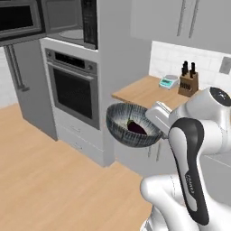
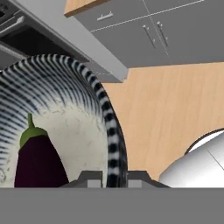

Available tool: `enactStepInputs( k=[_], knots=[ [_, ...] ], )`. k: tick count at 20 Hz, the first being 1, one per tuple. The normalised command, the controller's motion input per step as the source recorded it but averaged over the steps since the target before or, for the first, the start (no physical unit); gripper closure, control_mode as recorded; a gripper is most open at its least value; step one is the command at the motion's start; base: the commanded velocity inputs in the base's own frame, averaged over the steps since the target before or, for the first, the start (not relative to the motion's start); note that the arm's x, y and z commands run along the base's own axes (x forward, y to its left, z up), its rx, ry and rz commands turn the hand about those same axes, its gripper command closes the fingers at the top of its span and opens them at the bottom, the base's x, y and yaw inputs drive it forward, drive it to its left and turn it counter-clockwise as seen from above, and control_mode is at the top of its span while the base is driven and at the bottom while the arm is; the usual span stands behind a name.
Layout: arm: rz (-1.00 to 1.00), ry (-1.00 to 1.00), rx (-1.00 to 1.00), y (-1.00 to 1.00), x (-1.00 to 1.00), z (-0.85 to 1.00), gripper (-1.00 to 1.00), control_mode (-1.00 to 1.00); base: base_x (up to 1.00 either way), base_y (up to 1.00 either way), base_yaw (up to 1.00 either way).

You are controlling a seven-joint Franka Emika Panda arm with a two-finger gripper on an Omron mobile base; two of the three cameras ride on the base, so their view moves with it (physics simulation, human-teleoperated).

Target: Pick the eggplant from the sink and place it in the bowl. Then pick the bowl and place it in the microwave. Then close the microwave door and press the start button.

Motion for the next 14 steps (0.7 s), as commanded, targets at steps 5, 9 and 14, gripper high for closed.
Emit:
enactStepInputs(
  k=[5,9,14],
  knots=[
    [0.00,0.00,0.00,0.00,0.00,0.00,1.00,1.00,1.00,0.68,-0.33],
    [0.00,0.00,0.00,0.00,0.00,0.00,1.00,1.00,1.00,0.74,-0.33],
    [0.00,0.00,0.00,0.00,0.00,0.00,1.00,1.00,1.00,0.78,-0.31]
  ],
)
